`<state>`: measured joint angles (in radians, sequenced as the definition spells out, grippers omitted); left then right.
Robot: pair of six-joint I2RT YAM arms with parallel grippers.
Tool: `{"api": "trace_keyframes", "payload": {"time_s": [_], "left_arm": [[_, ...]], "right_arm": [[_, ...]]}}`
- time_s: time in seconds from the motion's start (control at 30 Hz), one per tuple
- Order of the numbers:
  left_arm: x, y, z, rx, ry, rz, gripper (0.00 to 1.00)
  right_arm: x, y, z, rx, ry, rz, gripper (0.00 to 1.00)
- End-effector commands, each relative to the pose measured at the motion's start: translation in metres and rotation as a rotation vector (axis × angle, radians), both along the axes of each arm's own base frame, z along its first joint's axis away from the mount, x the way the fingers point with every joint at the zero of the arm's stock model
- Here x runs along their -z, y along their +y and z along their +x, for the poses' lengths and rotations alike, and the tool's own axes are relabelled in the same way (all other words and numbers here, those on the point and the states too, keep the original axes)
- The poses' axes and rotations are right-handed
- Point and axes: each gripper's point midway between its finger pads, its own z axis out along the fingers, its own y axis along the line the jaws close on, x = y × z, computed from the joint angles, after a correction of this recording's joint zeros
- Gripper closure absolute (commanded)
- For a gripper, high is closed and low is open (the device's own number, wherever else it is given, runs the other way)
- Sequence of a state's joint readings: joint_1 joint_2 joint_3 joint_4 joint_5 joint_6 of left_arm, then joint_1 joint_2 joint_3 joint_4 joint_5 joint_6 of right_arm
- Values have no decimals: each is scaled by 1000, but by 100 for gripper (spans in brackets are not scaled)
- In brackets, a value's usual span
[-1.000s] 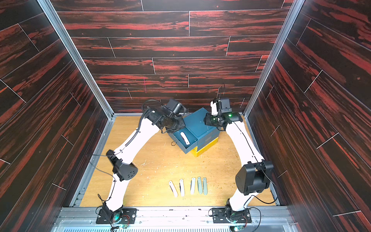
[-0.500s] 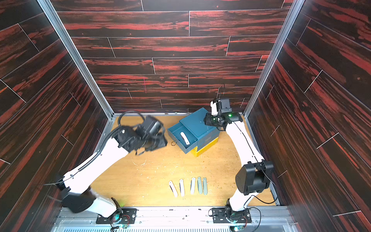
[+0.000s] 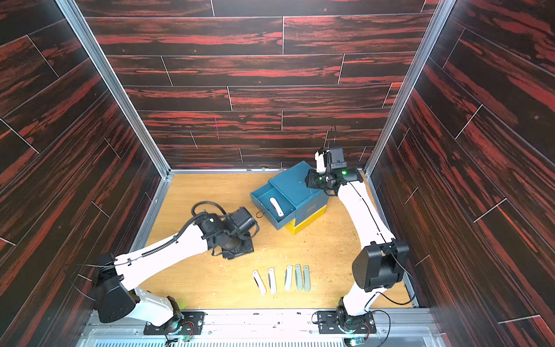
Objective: Place the fruit knives into the drawer by color
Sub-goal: Pick up the fruit knife from the center of the board.
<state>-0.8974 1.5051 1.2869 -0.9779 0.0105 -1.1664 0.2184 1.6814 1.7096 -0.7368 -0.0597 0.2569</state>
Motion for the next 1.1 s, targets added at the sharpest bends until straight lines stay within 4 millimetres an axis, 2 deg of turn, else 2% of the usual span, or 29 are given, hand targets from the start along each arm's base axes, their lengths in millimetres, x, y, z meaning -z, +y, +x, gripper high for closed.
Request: {"api": "trace_keyframes", "payload": {"time_s": [0.0, 0.17, 0.53, 1.07], "left_arm": [[18, -4, -16, -43, 72, -3, 44], [49, -11, -28, -57, 147, 21, 44], [83, -33, -49, -56, 221, 34, 40], [108, -27, -65, -104, 267, 82, 40]], "right_arm": [[-1, 0, -2, 0, 5, -8, 56], [1, -1, -3, 7, 6, -1, 56], [-1, -2, -7, 8, 3, -2, 56], [-4, -1, -9, 3, -7, 7, 56]]}}
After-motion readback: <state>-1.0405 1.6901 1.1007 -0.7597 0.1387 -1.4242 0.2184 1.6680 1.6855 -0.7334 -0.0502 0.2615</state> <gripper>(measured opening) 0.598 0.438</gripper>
